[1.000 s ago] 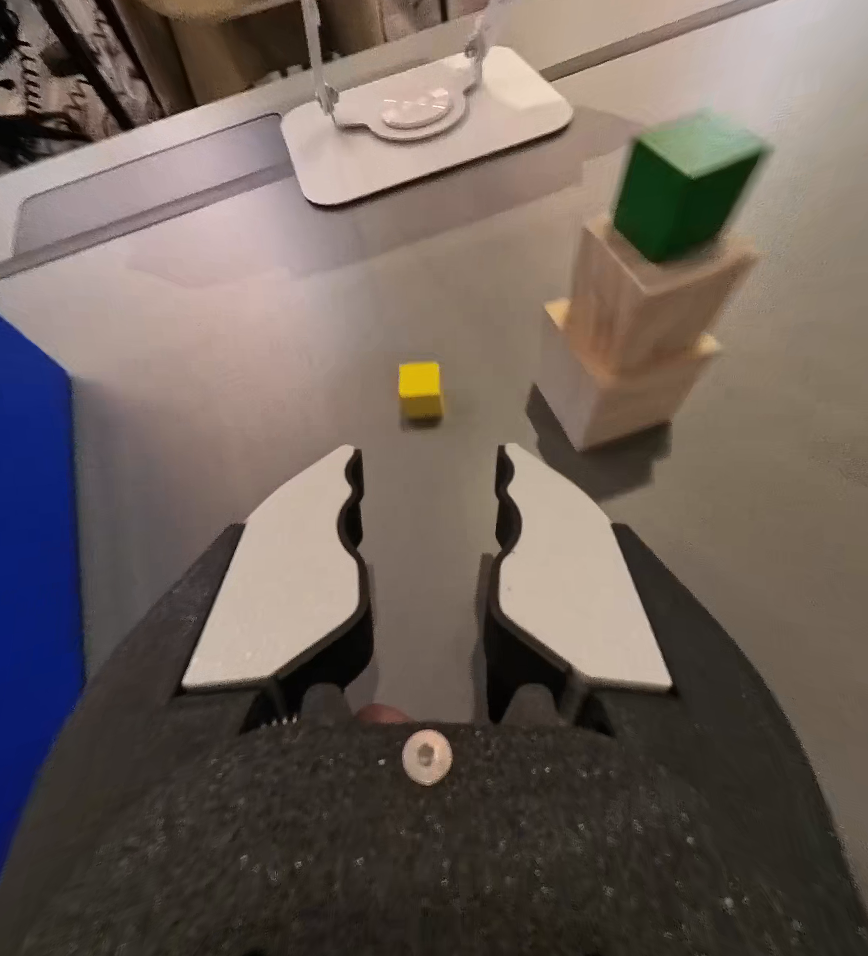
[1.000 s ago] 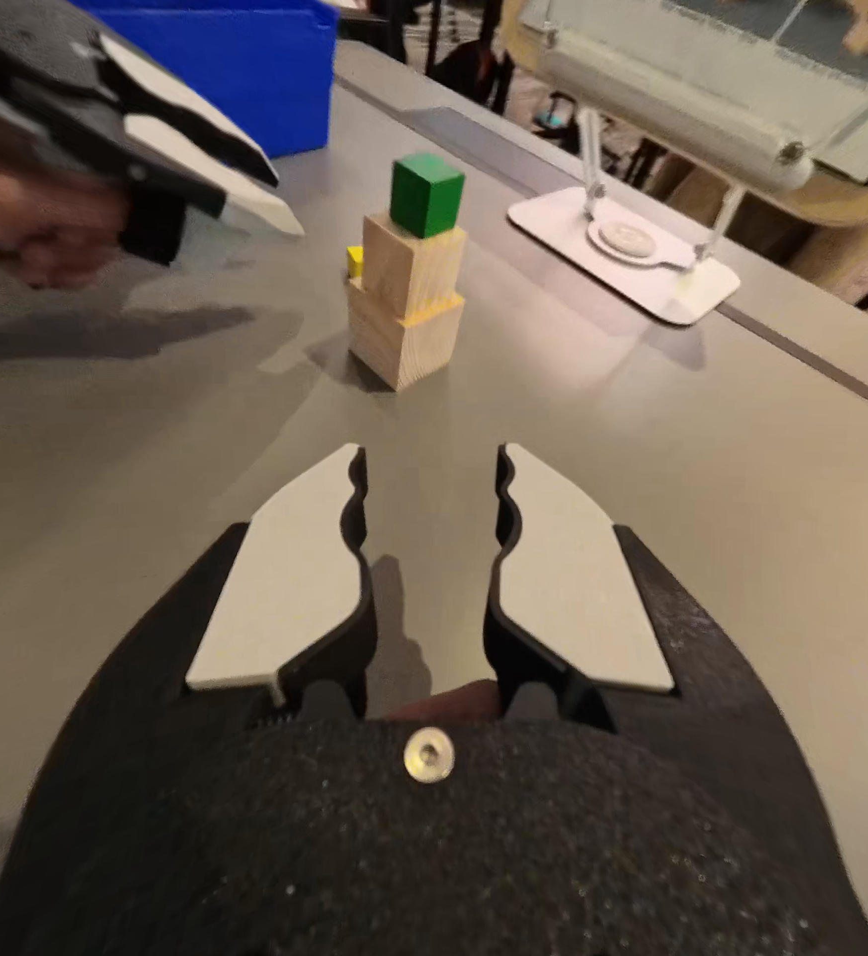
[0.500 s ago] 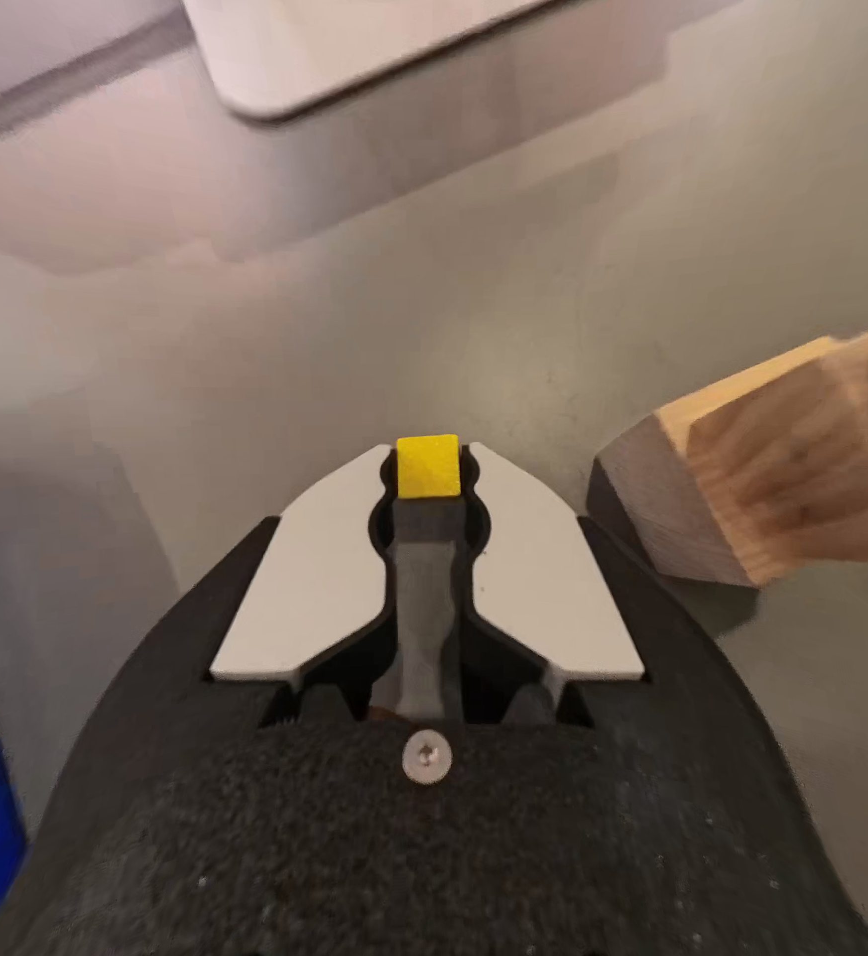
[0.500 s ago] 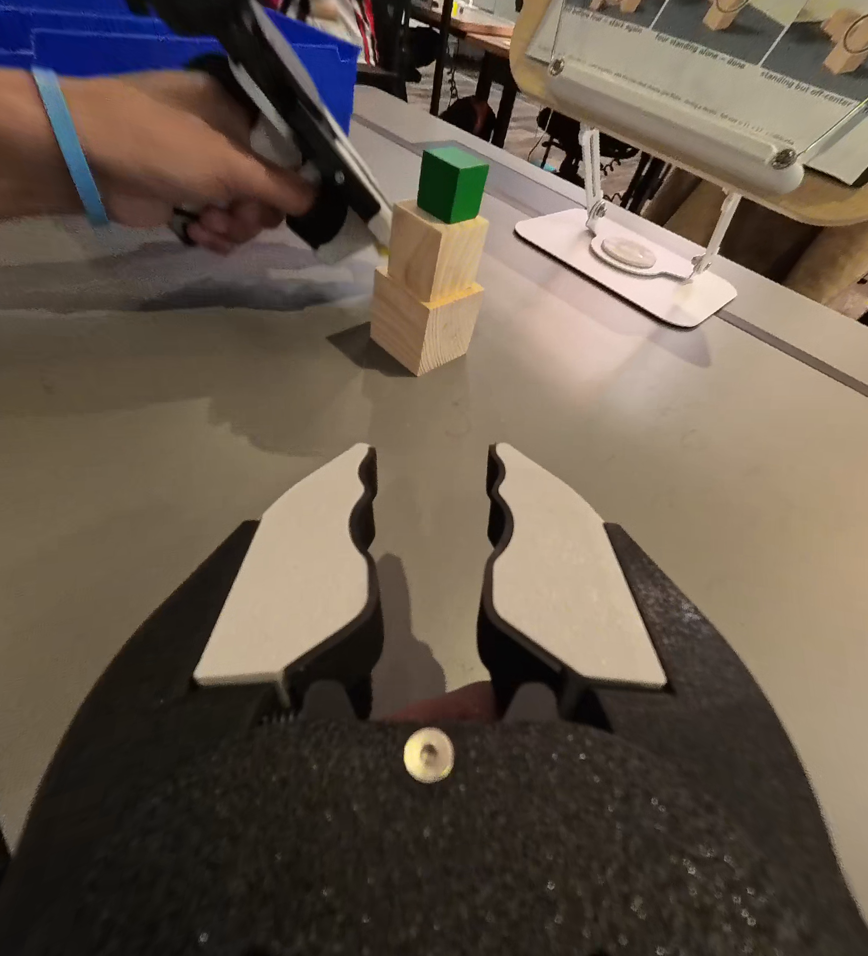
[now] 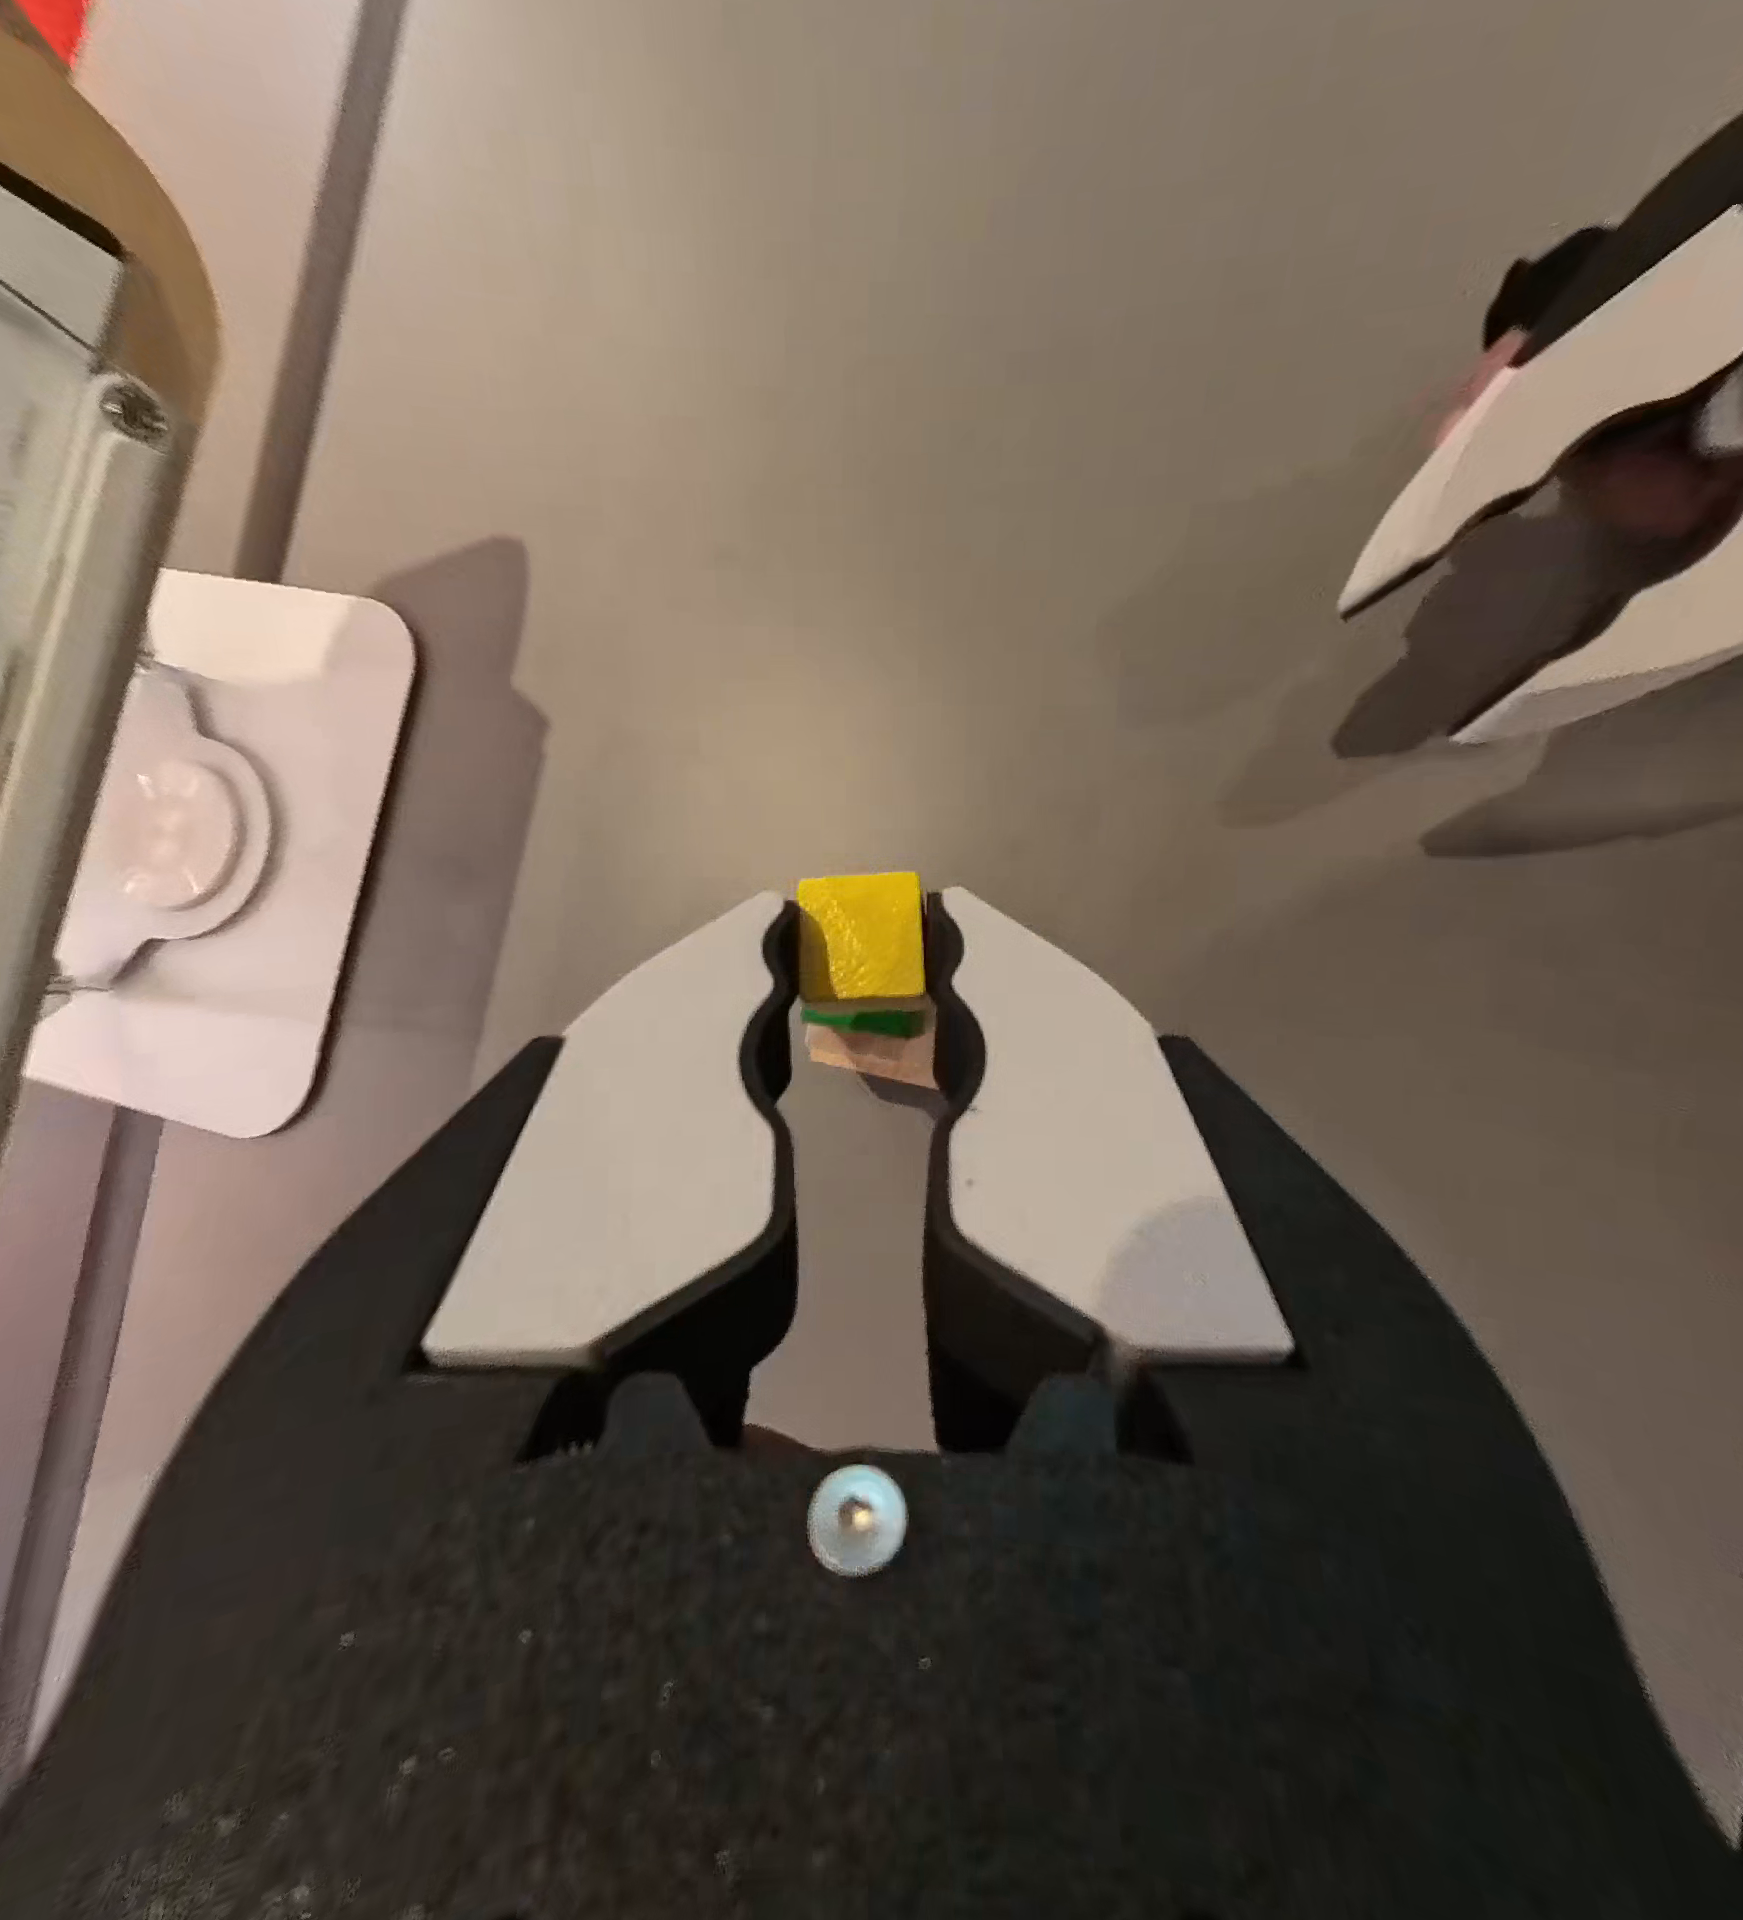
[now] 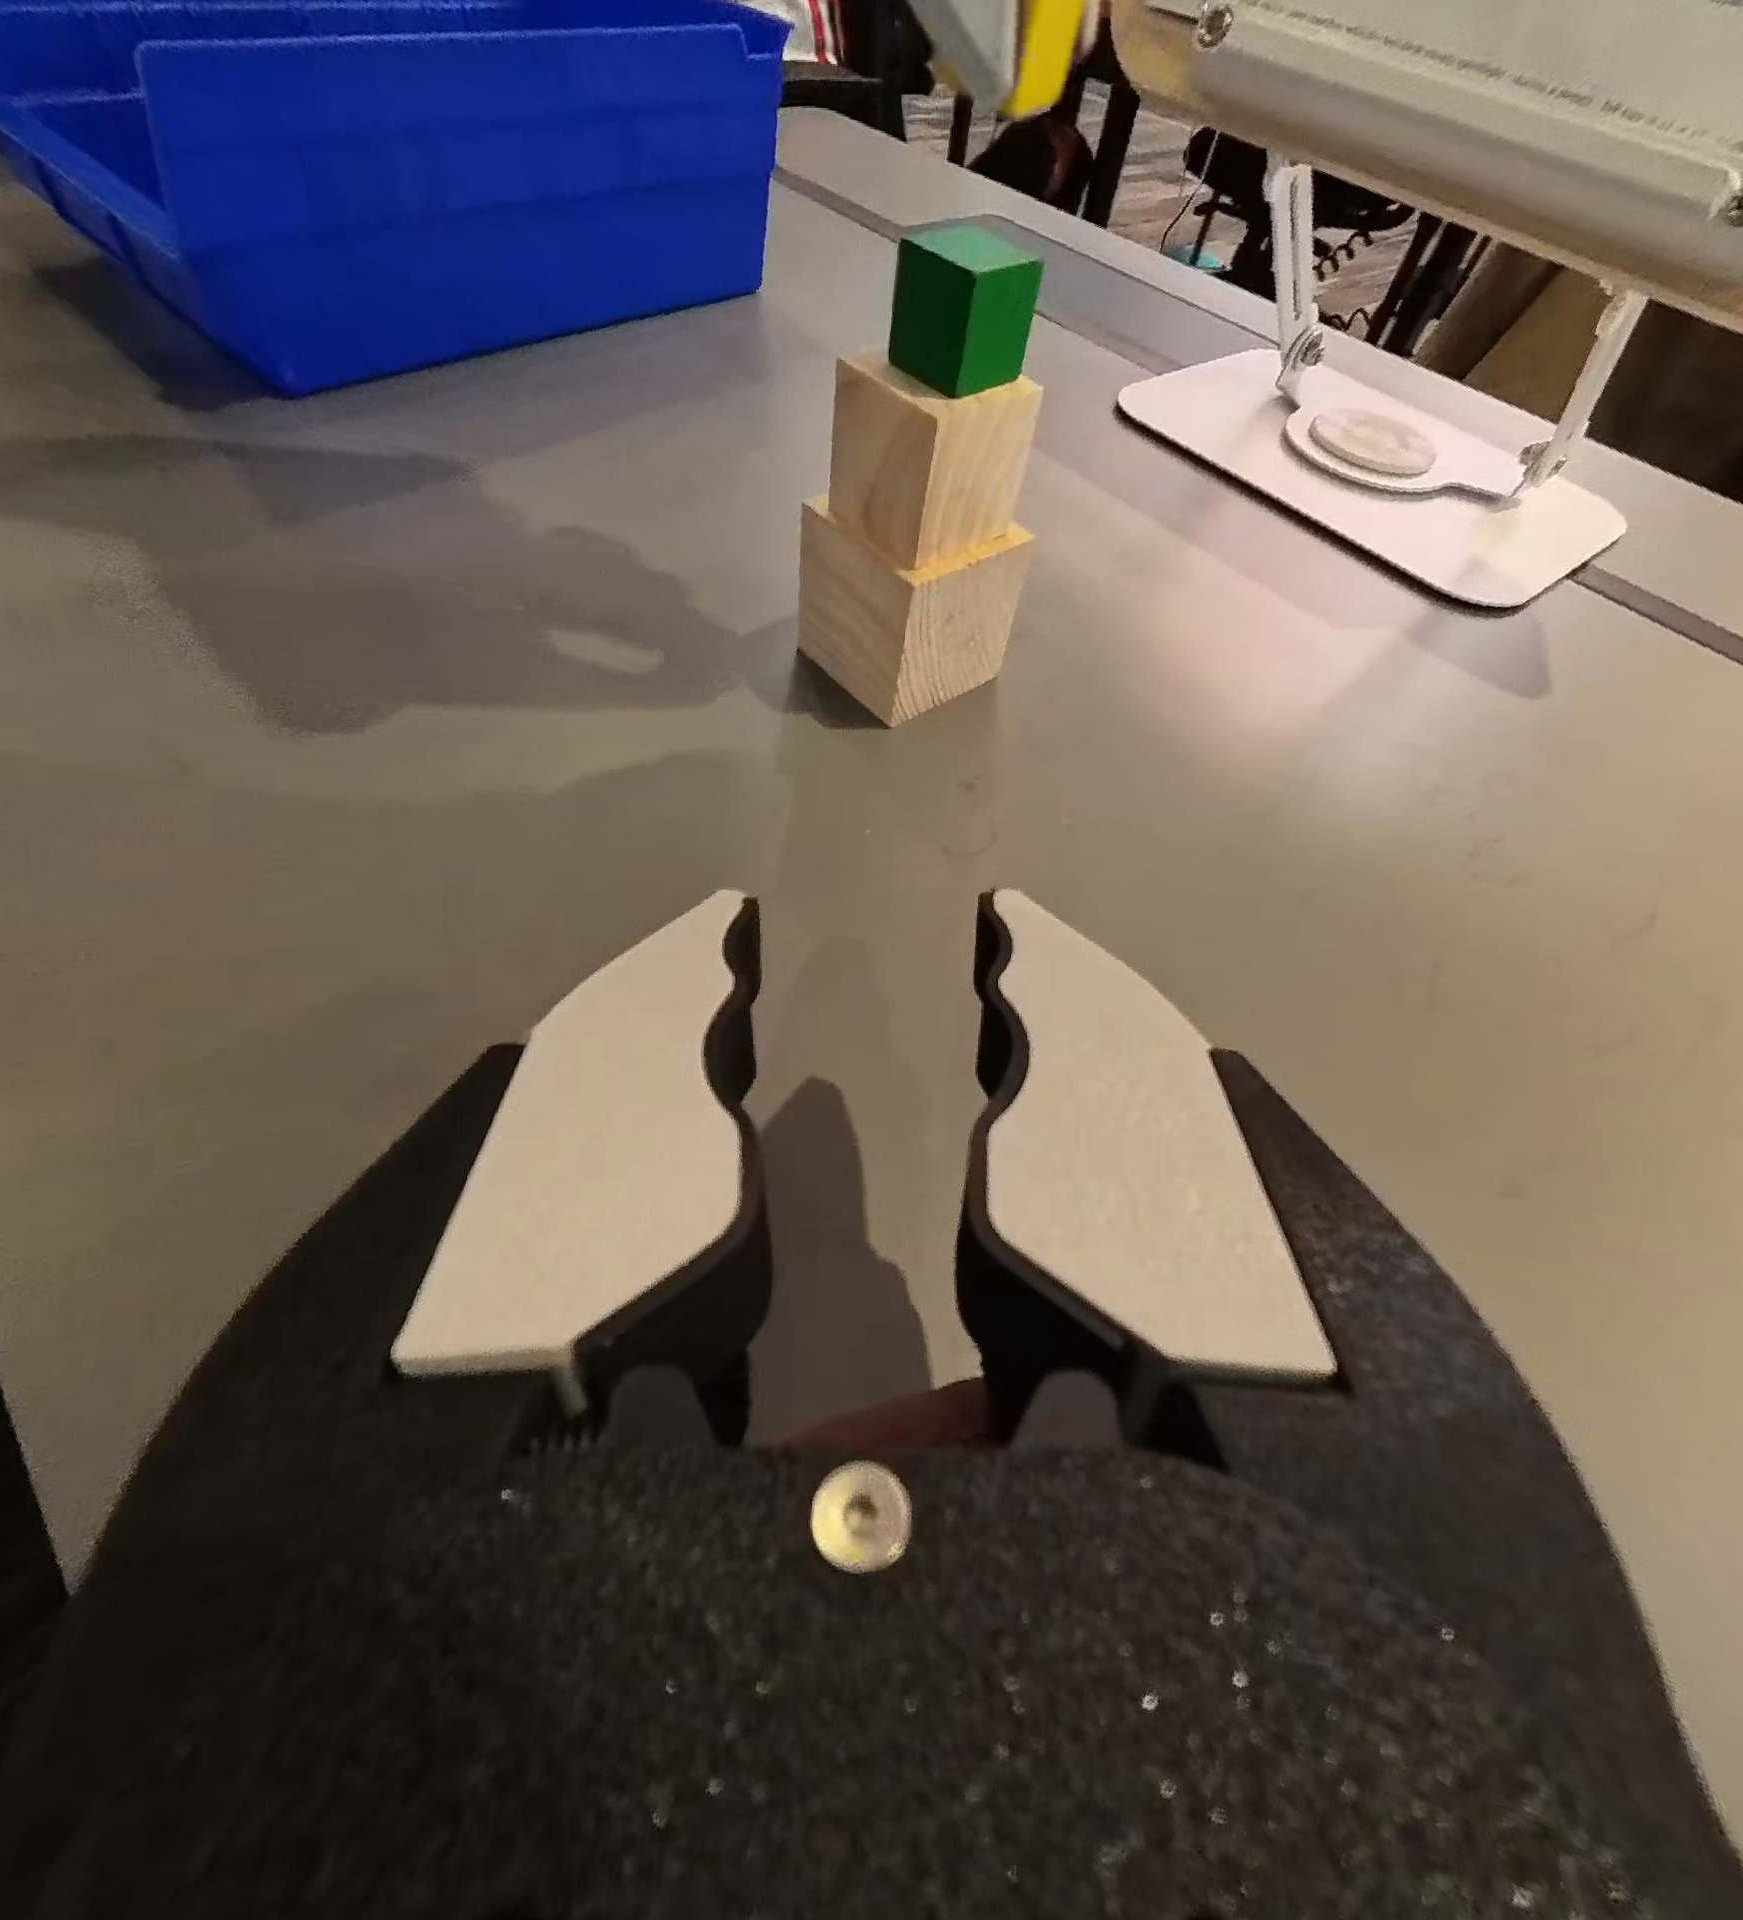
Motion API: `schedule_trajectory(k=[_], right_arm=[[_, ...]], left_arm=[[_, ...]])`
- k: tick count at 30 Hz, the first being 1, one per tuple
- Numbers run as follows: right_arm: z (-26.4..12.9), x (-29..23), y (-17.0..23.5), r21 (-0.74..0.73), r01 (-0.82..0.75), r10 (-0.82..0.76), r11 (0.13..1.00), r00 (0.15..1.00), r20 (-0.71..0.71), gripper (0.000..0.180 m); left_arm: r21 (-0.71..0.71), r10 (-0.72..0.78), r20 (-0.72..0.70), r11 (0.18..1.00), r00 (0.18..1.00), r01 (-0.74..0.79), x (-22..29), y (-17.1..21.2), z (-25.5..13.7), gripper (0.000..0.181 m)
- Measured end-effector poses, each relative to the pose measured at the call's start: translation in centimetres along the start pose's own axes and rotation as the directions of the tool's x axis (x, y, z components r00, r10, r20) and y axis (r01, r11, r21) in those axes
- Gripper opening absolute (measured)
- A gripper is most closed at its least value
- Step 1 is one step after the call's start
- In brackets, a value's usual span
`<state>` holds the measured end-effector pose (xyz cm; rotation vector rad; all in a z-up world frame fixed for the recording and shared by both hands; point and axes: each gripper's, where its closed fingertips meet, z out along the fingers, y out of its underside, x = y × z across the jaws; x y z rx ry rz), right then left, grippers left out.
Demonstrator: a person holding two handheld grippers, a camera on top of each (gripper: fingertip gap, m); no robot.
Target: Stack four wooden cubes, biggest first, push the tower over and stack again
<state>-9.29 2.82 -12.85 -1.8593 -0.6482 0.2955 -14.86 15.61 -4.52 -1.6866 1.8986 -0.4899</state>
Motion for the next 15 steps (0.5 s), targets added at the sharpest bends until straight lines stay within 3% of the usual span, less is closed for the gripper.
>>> schedule_trajectory(k=[6, 15], right_arm=[[-0.2, -0.1, -0.2, 0.014, 0.006, -0.006, 1.0, 1.0, 0.001, 0.037], [-0.1, -0.1, -0.1, 0.011, 0.006, -0.006, 1.0, 1.0, 0.006, 0.036]], left_arm=[[-0.044, -0.016, -0.041, 0.999, 0.999, 0.014, -0.2, 1.2, 2.0, 0.022], [-0.043, -0.037, -0.053, 0.998, 0.998, 0.035, -0.1, 2.1, 2.1, 0.022]])
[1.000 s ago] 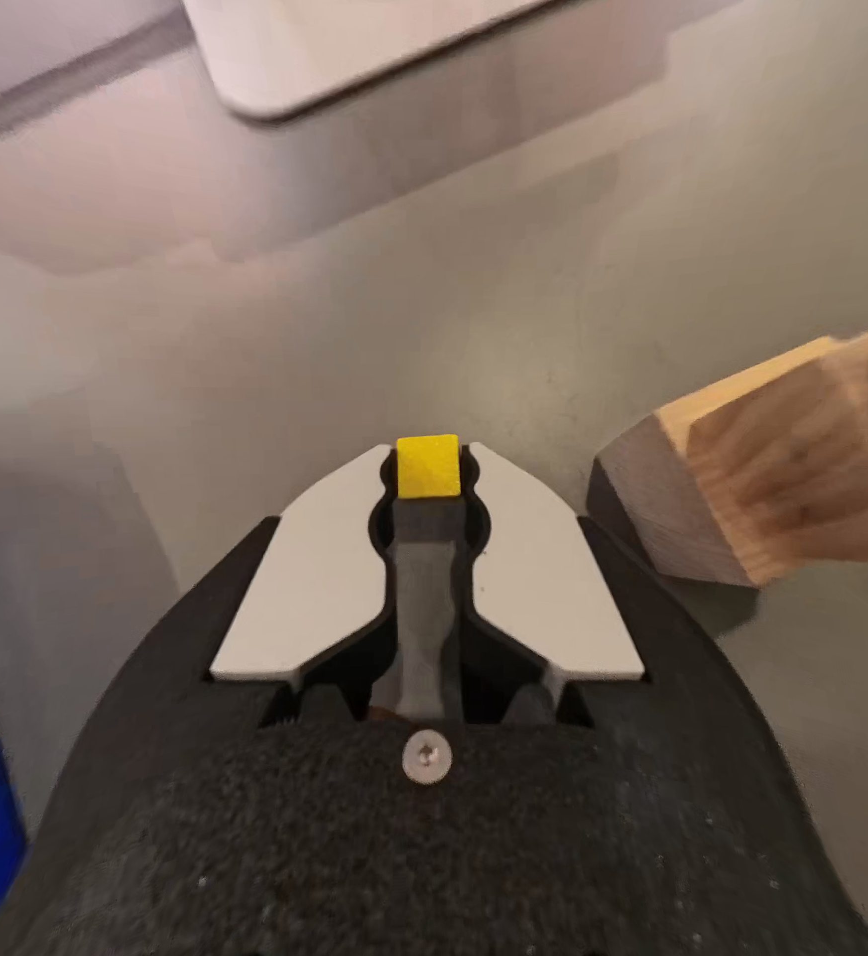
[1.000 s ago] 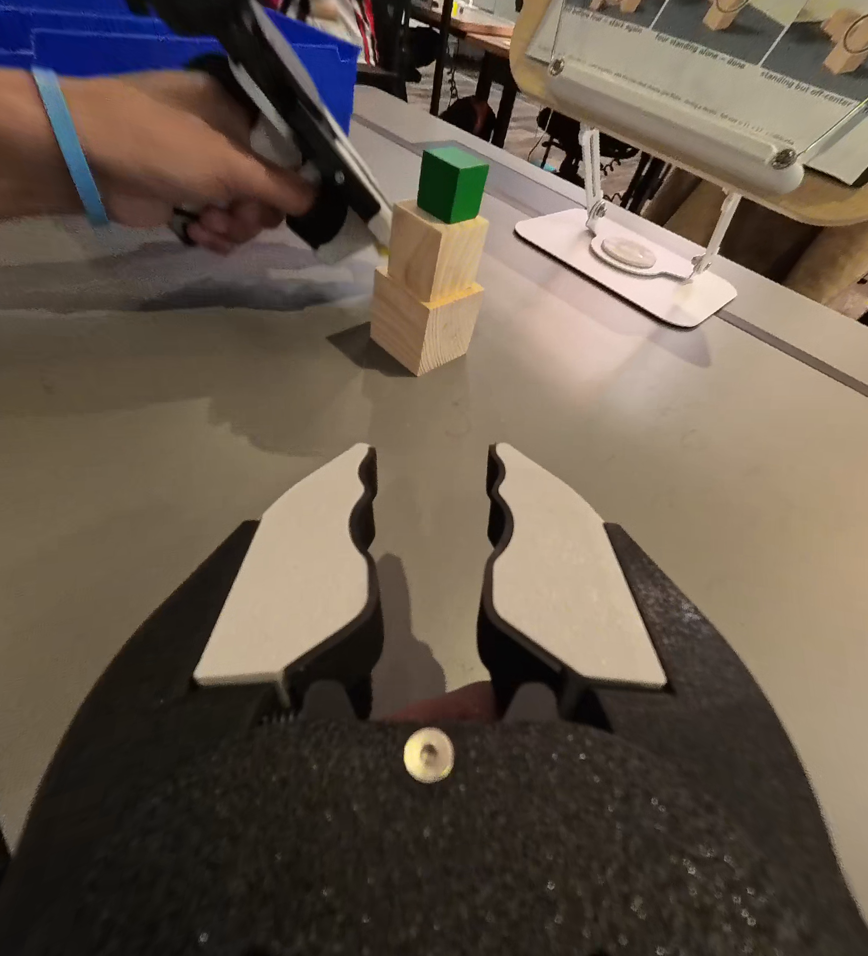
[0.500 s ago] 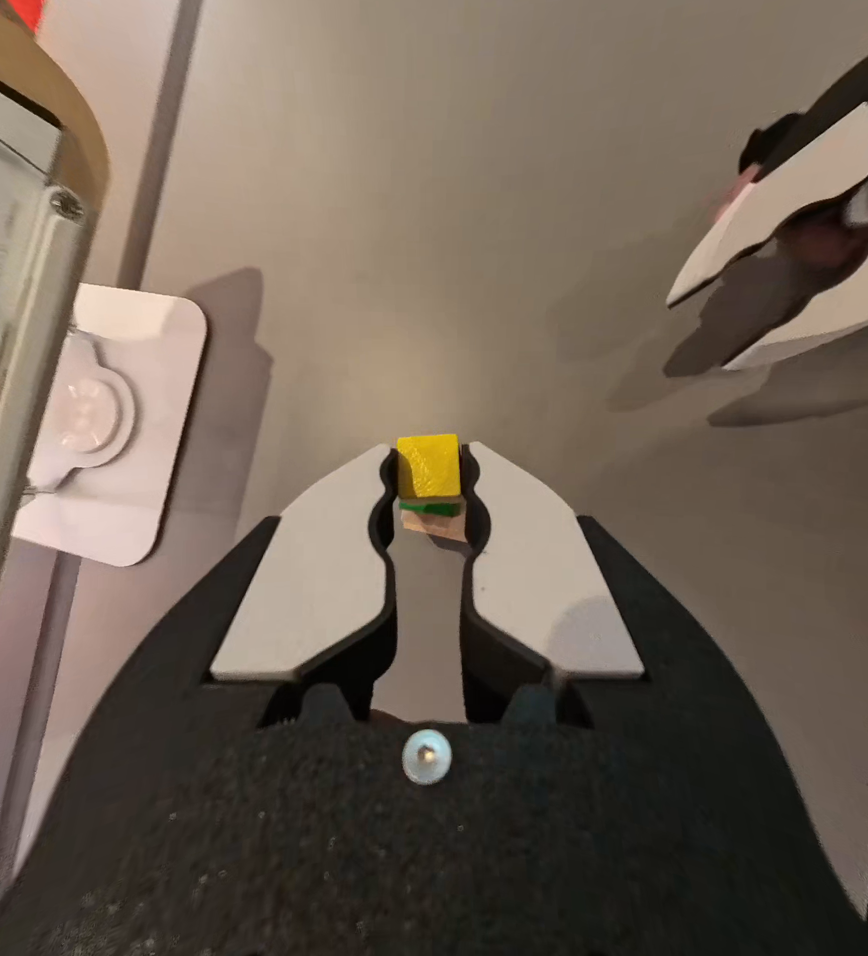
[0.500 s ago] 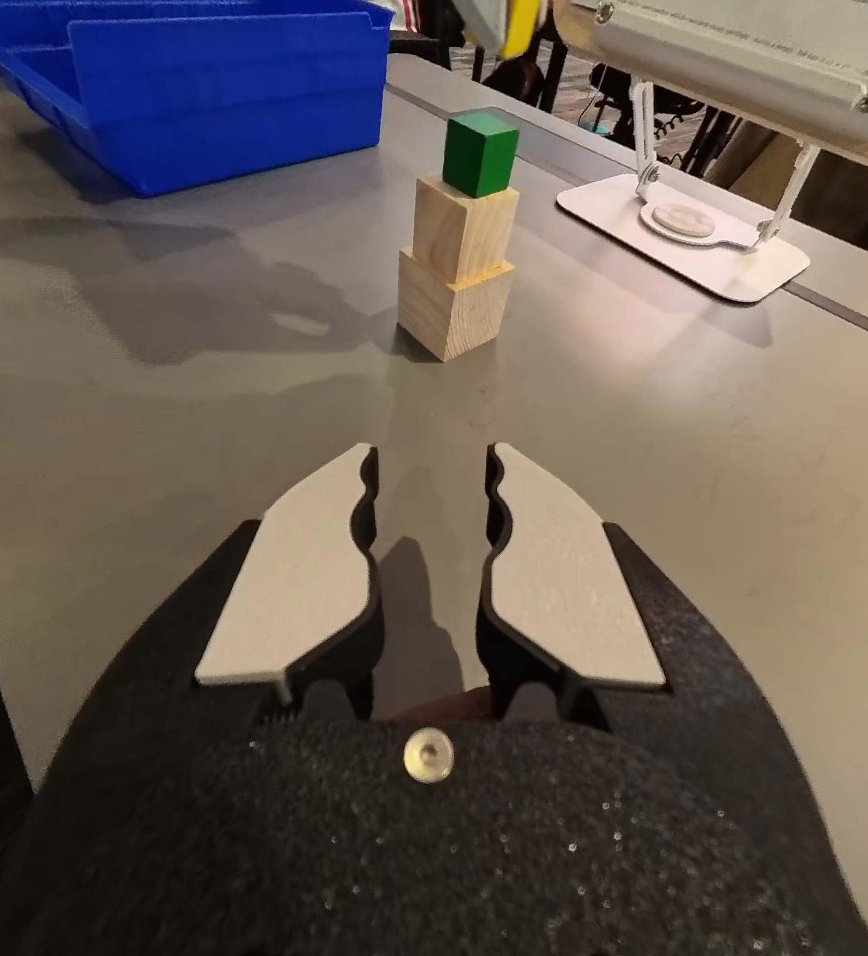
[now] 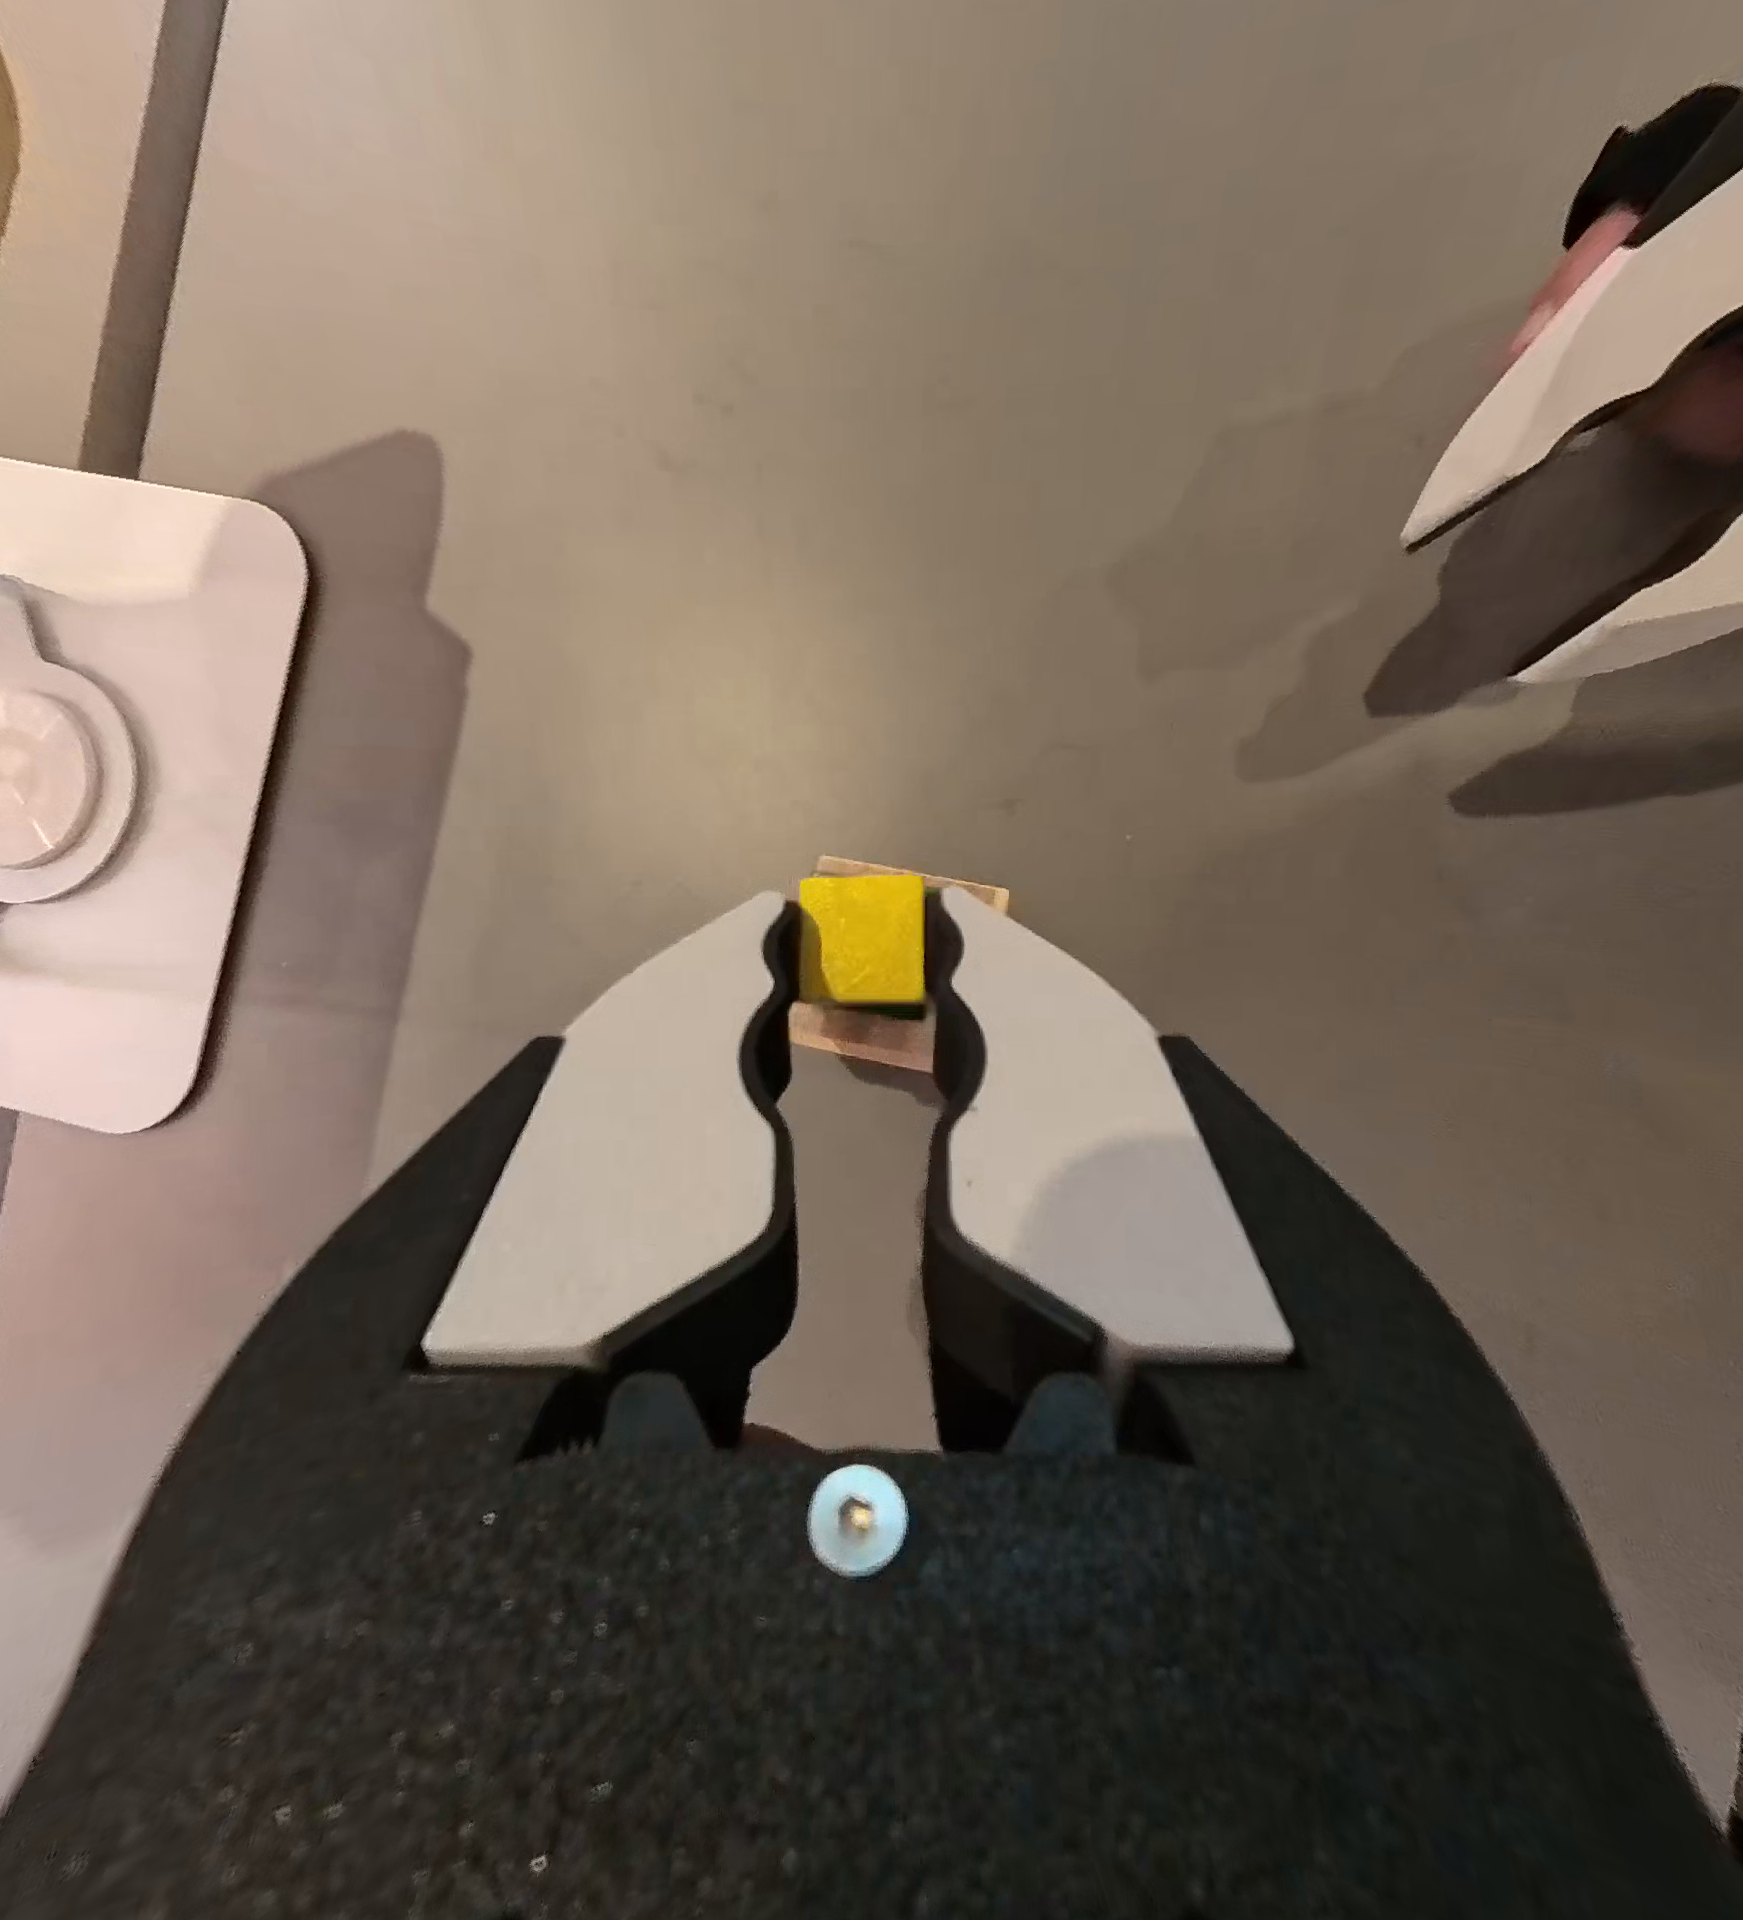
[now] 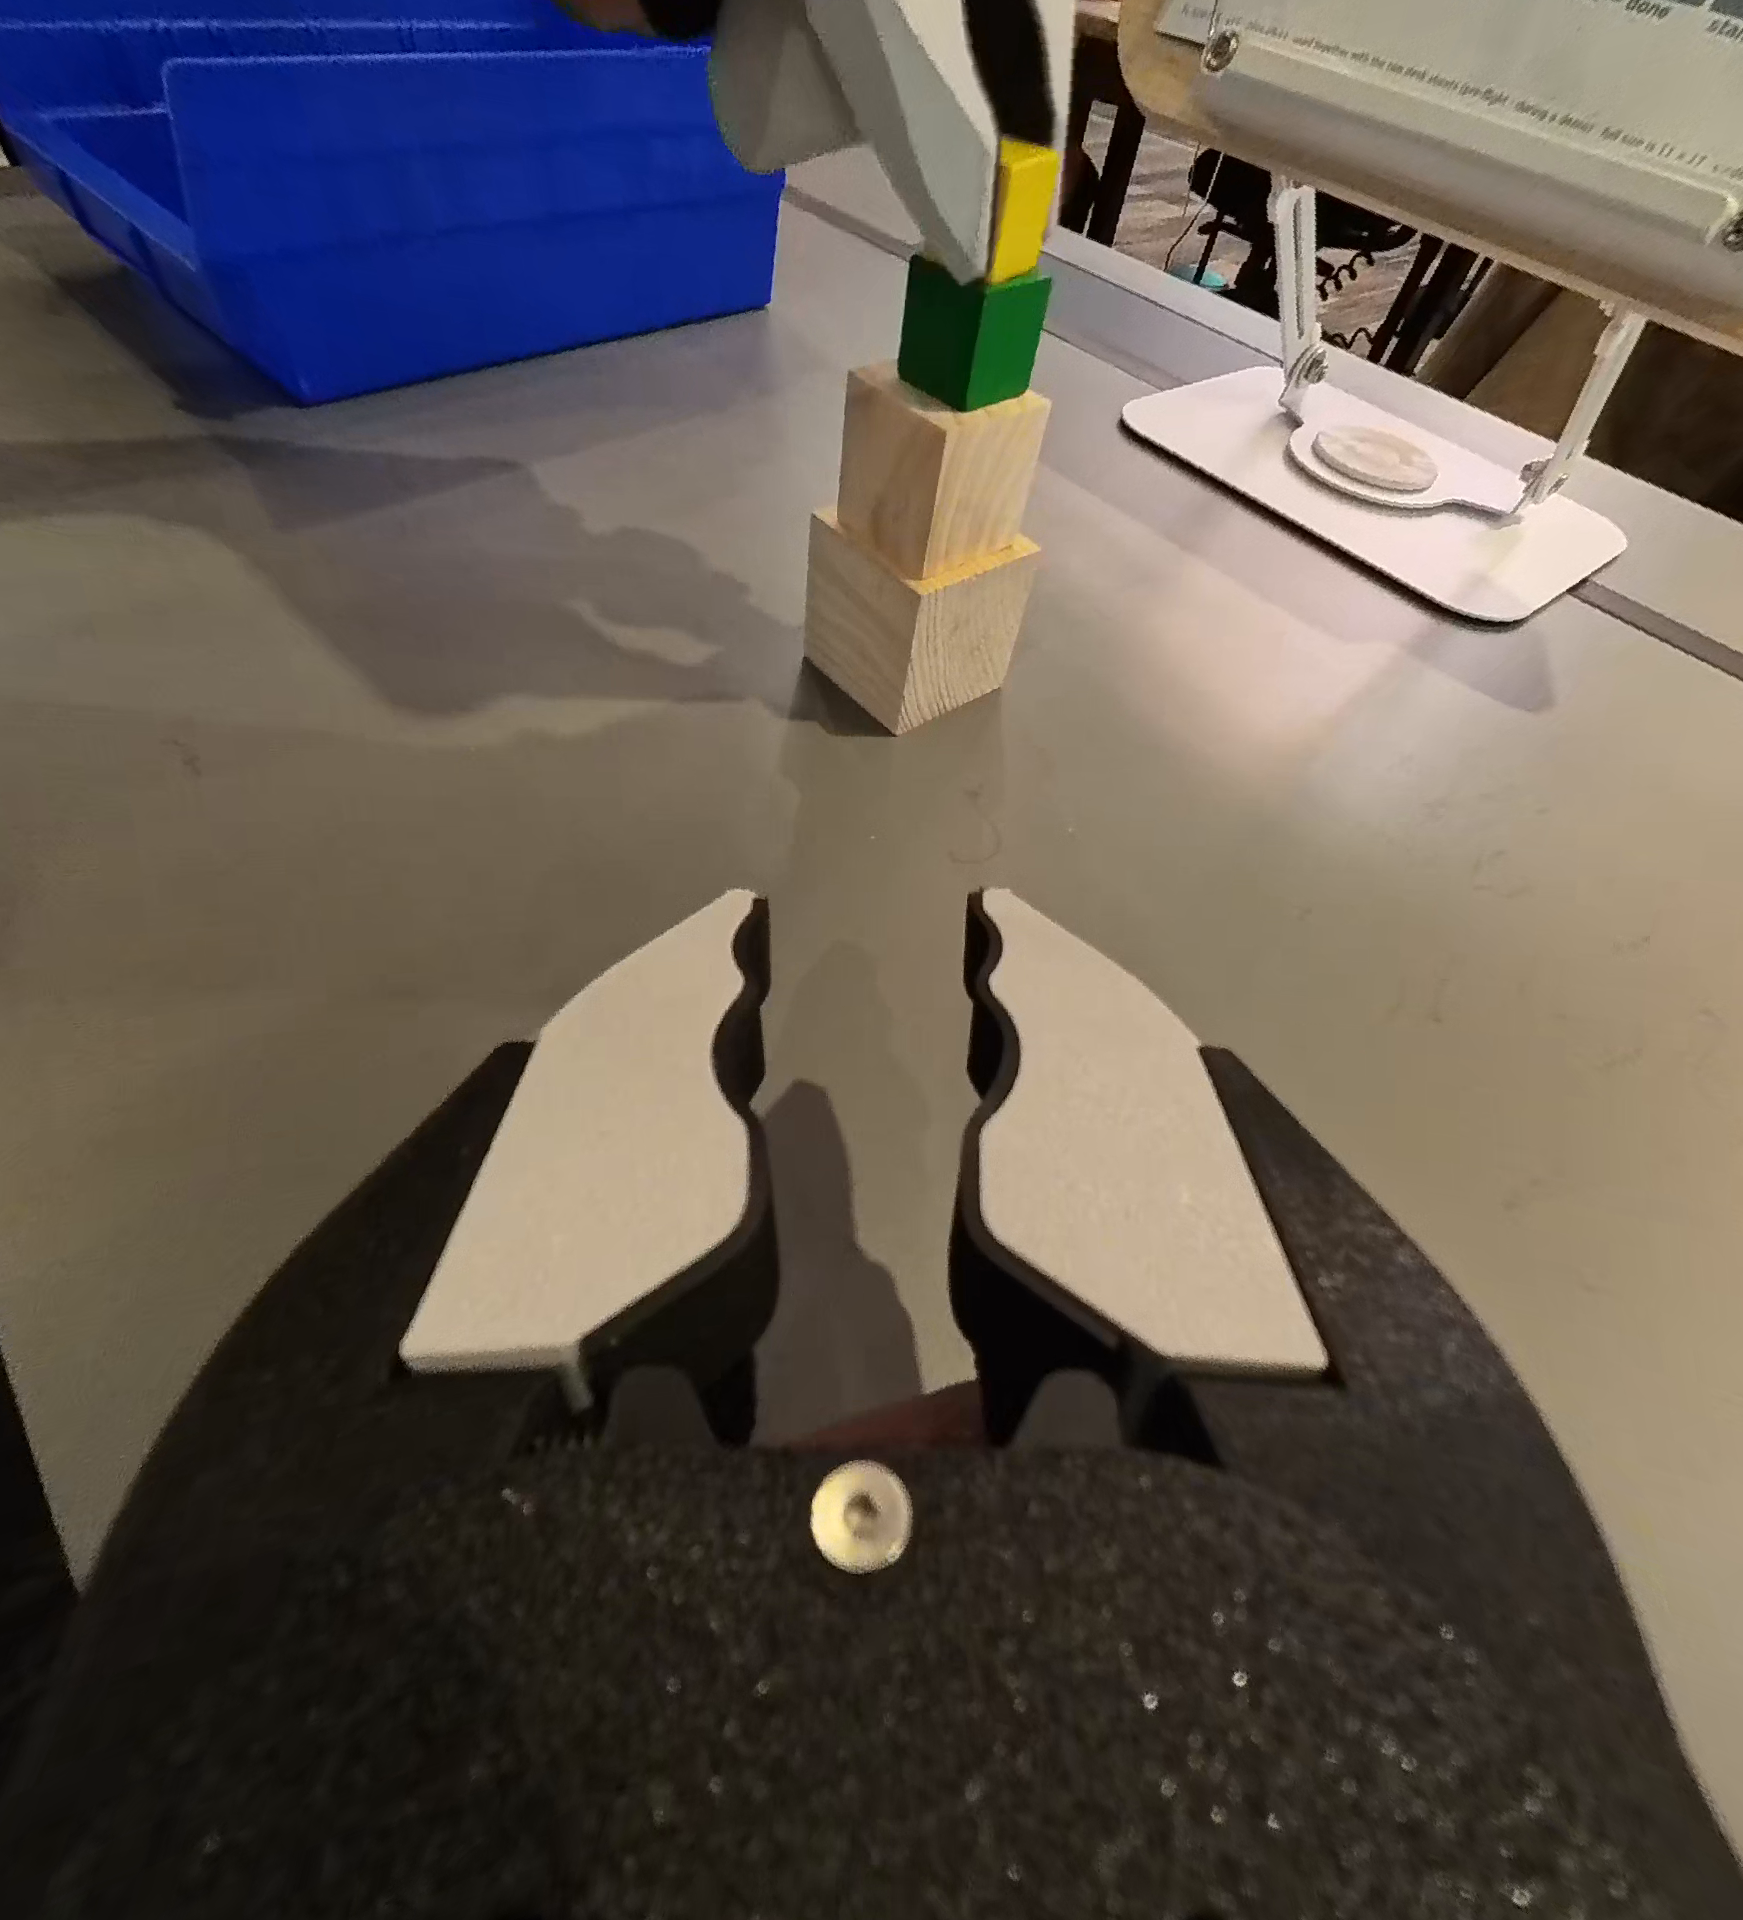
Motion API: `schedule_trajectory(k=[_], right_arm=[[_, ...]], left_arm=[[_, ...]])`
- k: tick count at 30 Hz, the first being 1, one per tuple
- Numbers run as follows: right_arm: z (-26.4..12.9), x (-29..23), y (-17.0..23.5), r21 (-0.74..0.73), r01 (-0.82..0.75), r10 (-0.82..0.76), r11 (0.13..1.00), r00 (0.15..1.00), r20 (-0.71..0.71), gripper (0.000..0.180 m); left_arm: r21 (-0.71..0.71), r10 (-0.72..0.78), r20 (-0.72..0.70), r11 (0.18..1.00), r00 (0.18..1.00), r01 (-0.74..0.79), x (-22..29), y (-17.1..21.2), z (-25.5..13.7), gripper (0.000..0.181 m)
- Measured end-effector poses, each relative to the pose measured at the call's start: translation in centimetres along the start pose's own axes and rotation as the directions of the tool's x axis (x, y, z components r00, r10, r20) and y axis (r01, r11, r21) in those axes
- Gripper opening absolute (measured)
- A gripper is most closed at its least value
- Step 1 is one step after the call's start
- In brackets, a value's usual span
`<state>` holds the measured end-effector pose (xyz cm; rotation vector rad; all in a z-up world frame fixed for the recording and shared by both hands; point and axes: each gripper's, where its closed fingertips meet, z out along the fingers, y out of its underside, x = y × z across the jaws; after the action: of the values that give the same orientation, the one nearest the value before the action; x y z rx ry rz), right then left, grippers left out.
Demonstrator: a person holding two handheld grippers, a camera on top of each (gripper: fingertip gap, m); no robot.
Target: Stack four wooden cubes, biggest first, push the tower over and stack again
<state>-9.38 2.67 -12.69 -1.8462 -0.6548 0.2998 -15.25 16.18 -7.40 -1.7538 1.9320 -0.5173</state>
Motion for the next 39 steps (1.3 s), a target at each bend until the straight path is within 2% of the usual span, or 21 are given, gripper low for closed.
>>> schedule_trajectory(k=[2, 5, 8, 11, 14, 17, 18, 20, 22, 24, 26, 31, 36, 39], right_arm=[[0.1, 0.0, 0.1, -0.006, 0.0, 0.0, 1.0, 1.0, 0.002, 0.036], [0.1, 0.0, 0.1, -0.013, -0.002, 0.002, 1.0, 1.0, 0.005, 0.035], [0.2, 0.0, 0.2, -0.015, -0.005, 0.005, 1.0, 1.0, 0.008, 0.035], [0.2, 0.0, 0.2, -0.015, -0.007, 0.007, 1.0, 1.0, 0.009, 0.035], [0.1, 0.0, 0.1, -0.009, -0.009, 0.009, 1.0, 1.0, 0.008, 0.034], [0.1, 0.0, 0.1, -0.009, -0.014, 0.014, 1.0, 1.0, 0.013, 0.034], [0.1, 0.0, 0.1, -0.011, -0.016, 0.016, 1.0, 1.0, 0.015, 0.034], [0.2, -0.1, 0.2, -0.018, -0.019, 0.02, 1.0, 1.0, 0.021, 0.034], [0.3, 0.0, 0.3, -0.03, -0.023, 0.024, 0.999, 0.999, 0.023, 0.033], [0.5, -0.1, 0.5, -0.045, -0.026, 0.027, 0.999, 0.999, 0.027, 0.033], [0.6, -0.1, 0.7, -0.061, -0.026, 0.027, 0.998, 0.999, 0.031, 0.033], [1.0, -0.4, 1.1, -0.1, -0.021, 0.027, 0.995, 0.998, 0.052, 0.034], [1.0, -0.4, 1.1, -0.093, -0.024, 0.03, 0.995, 0.998, 0.056, 0.033], [0.9, -0.3, 1.0, -0.085, -0.029, 0.034, 0.996, 0.998, 0.053, 0.033]], left_arm=[[0.006, -0.013, 0.026, 1.0, 1.0, 0.013, -0.3, 0.0, 0.0, 0.023], [0.01, -0.044, 0.057, 0.999, 0.997, 0.043, -0.8, 0.2, -0.2, 0.046], [0.062, -0.057, 0.081, 0.997, 0.995, 0.053, -0.7, -0.1, -1.4, 0.054], [0.176, -0.086, 0.12, 0.982, 0.989, 0.064, 0.3, -0.5, -3.4, 0.053], [0.298, -0.214, 0.258, 0.945, 0.942, 0.133, 1.0, 0.8, -4.8, 0.043], [0.36, -0.352, 0.391, 0.909, 0.851, 0.21, 2.7, 4.2, -3.7, 0.04], [0.372, -0.377, 0.439, 0.903, 0.816, 0.217, 3.4, 5.4, -3.0, 0.032], [0.382, -0.379, 0.472, 0.902, 0.796, 0.203, 5.4, 7.0, -1.5, 0.029], [0.351, -0.352, 0.474, 0.916, 0.807, 0.193, 7.3, 8.0, -0.1, 0.018], [0.322, -0.309, 0.419, 0.93, 0.854, 0.179, 9.3, 8.2, 1.1, 0.0], [0.315, -0.29, 0.35, 0.932, 0.891, 0.179, 10.7, 8.0, 2.0, 0.0], [0.306, -0.288, 0.282, 0.931, 0.915, 0.199, 11.2, 7.9, 2.9, 0.0], [0.295, -0.281, 0.284, 0.935, 0.917, 0.195, 10.8, 7.5, 3.5, 0.0], [0.336, -0.333, 0.283, 0.913, 0.899, 0.232, 10.0, 5.5, 4.3, 0.0]])
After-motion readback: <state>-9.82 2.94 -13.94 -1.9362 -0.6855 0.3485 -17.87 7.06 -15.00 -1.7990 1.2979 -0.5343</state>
